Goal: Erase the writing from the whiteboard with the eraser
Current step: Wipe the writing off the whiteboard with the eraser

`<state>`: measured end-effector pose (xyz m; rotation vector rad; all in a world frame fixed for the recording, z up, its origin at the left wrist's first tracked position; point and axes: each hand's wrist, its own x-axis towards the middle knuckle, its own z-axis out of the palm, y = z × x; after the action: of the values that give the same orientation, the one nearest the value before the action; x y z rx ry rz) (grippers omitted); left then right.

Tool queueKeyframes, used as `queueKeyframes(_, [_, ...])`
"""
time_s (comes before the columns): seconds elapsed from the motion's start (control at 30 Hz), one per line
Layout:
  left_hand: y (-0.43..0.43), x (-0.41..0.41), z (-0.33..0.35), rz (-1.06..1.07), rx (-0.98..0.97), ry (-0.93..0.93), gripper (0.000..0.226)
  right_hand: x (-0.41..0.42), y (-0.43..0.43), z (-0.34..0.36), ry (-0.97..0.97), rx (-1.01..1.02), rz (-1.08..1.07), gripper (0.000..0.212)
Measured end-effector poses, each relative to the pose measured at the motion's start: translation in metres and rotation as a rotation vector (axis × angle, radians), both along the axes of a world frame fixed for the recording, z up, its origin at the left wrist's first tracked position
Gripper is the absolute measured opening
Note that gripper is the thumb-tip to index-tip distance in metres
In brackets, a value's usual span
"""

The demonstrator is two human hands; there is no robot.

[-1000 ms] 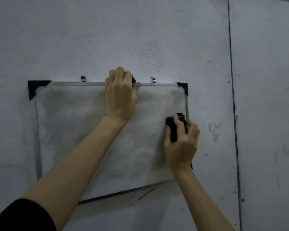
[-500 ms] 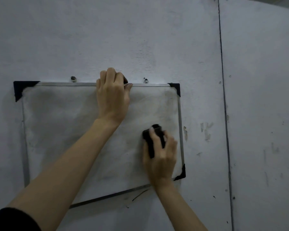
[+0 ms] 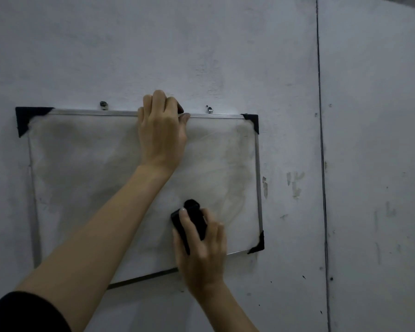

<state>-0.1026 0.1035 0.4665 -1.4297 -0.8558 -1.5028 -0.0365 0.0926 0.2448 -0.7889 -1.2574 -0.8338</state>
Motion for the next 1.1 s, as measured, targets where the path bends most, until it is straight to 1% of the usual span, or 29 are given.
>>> queueKeyframes(0.03, [0.0,0.0,0.0,-0.004,0.001,-0.003,0.02,0.015,0.005,0.003,0.033,0.0,-0.016,0.038])
queueKeyframes(0.2, [-0.001,0.0,0.001,-0.016,0.001,-0.009,0.02,0.077,0.019,0.026,0.338,-0.038,-0.08,0.033])
queueKeyframes(0.27, [0.0,0.001,0.001,-0.014,-0.006,-0.01,0.02,0.079,0.021,0.033,0.458,-0.077,-0.073,0.032])
queueKeyframes(0.37, [-0.001,0.001,0.001,-0.006,-0.006,-0.013,0.02,0.057,0.017,0.037,0.623,-0.11,-0.001,0.032])
queueKeyframes(0.4, [-0.001,0.001,0.001,-0.004,-0.003,-0.013,0.02,0.045,0.014,0.036,0.621,-0.102,0.012,0.031])
queueKeyframes(0.43, [-0.001,0.002,0.001,-0.003,-0.004,-0.011,0.021,0.032,0.01,0.031,0.575,-0.09,0.021,0.03])
queueKeyframes(0.53, [-0.001,0.002,0.001,0.001,-0.012,-0.009,0.022,-0.001,-0.003,0.006,0.317,-0.075,0.048,0.032])
queueKeyframes(0.63, [-0.001,0.001,0.0,-0.005,-0.015,-0.01,0.021,0.007,-0.003,-0.013,0.071,-0.052,0.022,0.031])
queueKeyframes(0.7, [-0.001,0.002,0.0,-0.011,-0.019,-0.008,0.021,0.029,0.002,-0.012,-0.004,-0.027,-0.015,0.034])
queueKeyframes(0.73, [-0.001,0.001,0.0,-0.014,-0.021,-0.009,0.021,0.042,0.006,-0.008,0.011,-0.017,-0.033,0.034])
queueKeyframes(0.87, [-0.003,0.0,0.001,-0.015,-0.037,-0.003,0.02,0.09,0.02,0.016,0.206,-0.036,-0.099,0.032])
queueKeyframes(0.93, [-0.004,0.002,0.001,-0.014,-0.044,-0.006,0.019,0.099,0.022,0.023,0.292,-0.061,-0.12,0.033])
queueKeyframes(1.07, [-0.008,0.003,0.003,-0.026,-0.062,-0.015,0.019,0.064,0.015,0.022,0.586,-0.112,-0.018,0.034])
queueKeyframes(1.1, [-0.008,0.003,0.003,-0.026,-0.066,-0.008,0.019,0.047,0.011,0.017,0.597,-0.107,0.0,0.033])
